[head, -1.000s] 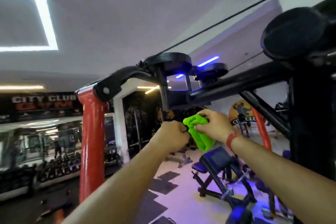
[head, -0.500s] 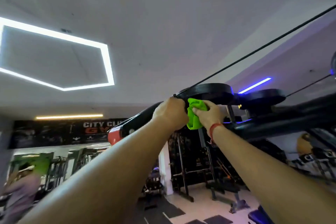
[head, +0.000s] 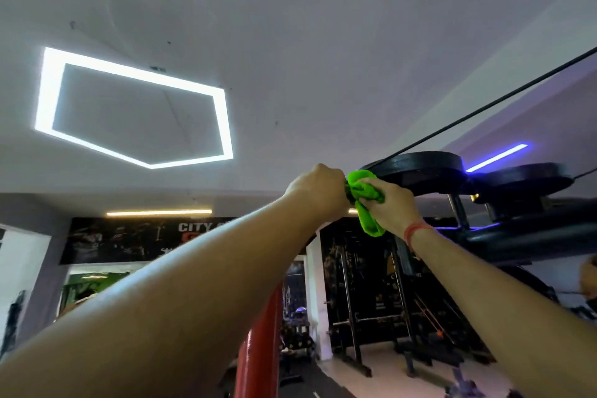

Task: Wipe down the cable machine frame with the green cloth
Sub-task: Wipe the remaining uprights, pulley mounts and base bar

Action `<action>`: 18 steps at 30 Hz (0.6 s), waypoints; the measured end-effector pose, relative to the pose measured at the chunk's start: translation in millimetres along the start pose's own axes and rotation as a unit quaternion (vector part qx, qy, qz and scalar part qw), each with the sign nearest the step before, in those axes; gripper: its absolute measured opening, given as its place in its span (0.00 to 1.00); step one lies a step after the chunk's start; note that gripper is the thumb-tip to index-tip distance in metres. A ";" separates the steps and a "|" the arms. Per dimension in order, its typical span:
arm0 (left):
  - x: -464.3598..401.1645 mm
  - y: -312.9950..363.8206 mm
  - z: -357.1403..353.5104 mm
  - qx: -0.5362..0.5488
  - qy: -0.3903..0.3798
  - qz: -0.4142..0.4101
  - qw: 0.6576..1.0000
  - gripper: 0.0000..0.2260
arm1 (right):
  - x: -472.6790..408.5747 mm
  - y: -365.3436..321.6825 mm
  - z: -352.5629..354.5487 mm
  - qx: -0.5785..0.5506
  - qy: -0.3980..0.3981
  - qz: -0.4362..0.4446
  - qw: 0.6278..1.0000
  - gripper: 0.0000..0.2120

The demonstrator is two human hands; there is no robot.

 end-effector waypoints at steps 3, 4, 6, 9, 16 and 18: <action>3.2 -7.7 2.5 0.009 -0.003 0.000 1.000 0.03 | -7.0 7.6 -2.2 0.032 -0.017 -0.057 0.998 0.19; 3.3 -10.4 2.9 0.011 -0.007 0.001 1.000 0.02 | -8.5 3.5 -3.6 0.026 -0.015 -0.066 0.997 0.19; 6.4 -12.9 6.6 0.026 -0.013 -0.001 1.000 0.03 | -5.8 -10.8 -7.1 0.010 -0.013 -0.053 0.998 0.19; 10.6 -12.2 9.4 0.027 -0.020 -0.006 0.999 0.07 | 9.3 -21.4 -6.7 -0.038 -0.023 0.010 0.999 0.19; 10.8 -24.3 8.0 0.086 -0.013 0.045 0.995 0.07 | -1.0 -0.8 -10.3 -0.019 -0.025 -0.043 0.999 0.20; 13.0 -30.9 8.5 0.093 -0.009 0.055 0.994 0.11 | 4.6 -10.1 -12.9 -0.054 -0.019 -0.014 0.998 0.21</action>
Point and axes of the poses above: each hand's wrist, its own x-axis away from the middle knuckle, its own z-axis out of the back of the hand, y = z × x, the point moved 6 cm from there along -x, towards the middle knuckle, and after that the axes turned 10 degrees about x, right-handed, at the moved point
